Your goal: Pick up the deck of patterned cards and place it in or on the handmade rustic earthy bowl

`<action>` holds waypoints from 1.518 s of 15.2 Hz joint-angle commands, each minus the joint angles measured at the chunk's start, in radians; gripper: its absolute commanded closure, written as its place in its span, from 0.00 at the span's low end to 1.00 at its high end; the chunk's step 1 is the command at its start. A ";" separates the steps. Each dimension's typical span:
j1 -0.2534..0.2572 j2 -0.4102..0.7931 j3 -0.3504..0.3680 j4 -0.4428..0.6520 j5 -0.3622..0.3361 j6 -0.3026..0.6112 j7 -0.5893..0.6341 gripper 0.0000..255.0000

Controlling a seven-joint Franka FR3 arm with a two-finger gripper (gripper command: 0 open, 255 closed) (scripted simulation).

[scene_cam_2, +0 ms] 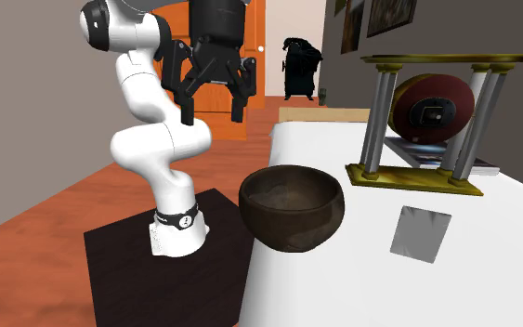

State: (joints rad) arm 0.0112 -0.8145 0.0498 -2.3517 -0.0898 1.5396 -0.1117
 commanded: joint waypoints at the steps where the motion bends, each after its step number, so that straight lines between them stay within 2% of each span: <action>1: 0.000 0.000 0.000 0.000 0.000 0.000 0.000 0.00; 7: -0.040 0.215 0.094 0.118 0.159 0.013 0.296 0.00; 12: -0.070 0.407 0.145 0.241 0.268 0.040 0.526 0.00; 23: -0.104 0.826 0.177 0.554 0.451 0.130 0.971 0.00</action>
State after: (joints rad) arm -0.0889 -0.0263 0.2290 -1.8245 0.3448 1.6581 0.8218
